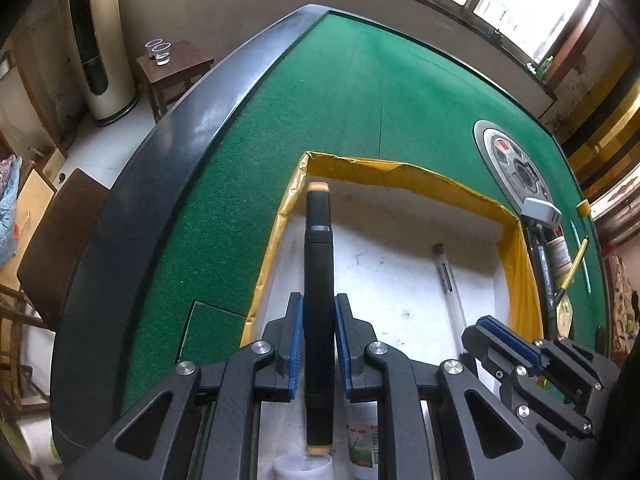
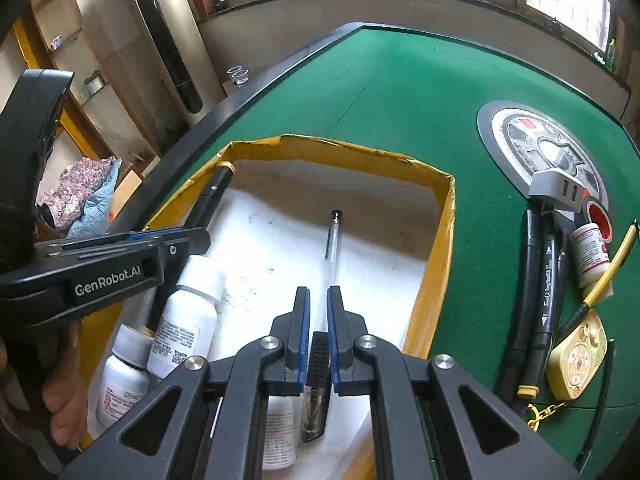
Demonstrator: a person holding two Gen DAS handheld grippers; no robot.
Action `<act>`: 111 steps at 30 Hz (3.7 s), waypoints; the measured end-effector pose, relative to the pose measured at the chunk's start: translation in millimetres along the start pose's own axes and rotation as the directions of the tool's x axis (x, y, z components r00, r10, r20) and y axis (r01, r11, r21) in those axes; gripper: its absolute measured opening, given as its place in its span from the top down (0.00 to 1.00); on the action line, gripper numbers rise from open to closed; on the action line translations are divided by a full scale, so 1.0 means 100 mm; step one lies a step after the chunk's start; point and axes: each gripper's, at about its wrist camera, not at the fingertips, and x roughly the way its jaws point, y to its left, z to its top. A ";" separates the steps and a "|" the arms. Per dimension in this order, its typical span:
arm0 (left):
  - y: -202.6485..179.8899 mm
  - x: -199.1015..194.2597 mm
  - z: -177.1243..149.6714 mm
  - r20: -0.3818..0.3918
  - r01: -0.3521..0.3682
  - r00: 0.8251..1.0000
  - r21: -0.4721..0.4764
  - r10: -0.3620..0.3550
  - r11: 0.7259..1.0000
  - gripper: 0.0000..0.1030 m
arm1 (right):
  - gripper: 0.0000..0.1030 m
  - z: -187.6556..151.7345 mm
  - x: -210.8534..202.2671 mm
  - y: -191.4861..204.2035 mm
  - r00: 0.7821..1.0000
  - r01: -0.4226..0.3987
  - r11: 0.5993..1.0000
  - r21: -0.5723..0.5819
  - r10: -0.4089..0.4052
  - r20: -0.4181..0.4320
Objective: Organize rigid objects
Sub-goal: 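Carry the clear pen and black marker into the white tray and open both tools, then grasp a black pen with right tool while left tool moves toward the yellow card, then grasp the yellow keychain game card with the left tool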
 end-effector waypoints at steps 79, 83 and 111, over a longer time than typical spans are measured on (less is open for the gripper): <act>-3.17 0.34 -0.74 0.054 0.023 0.996 0.597 -0.069 0.802 0.42 | 0.90 -1.98 -1.23 -2.27 0.982 -0.109 0.905 0.412 0.033 0.188; -3.14 0.24 -0.82 0.007 0.092 0.993 0.591 -0.119 0.801 0.42 | 0.90 -1.99 -1.23 -2.28 0.980 -0.119 0.901 0.416 0.038 0.196; -3.06 0.11 -1.15 -0.083 0.122 0.992 0.640 -0.090 0.759 0.52 | 0.90 -2.00 -1.23 -2.29 0.980 -0.114 0.890 0.441 0.029 0.195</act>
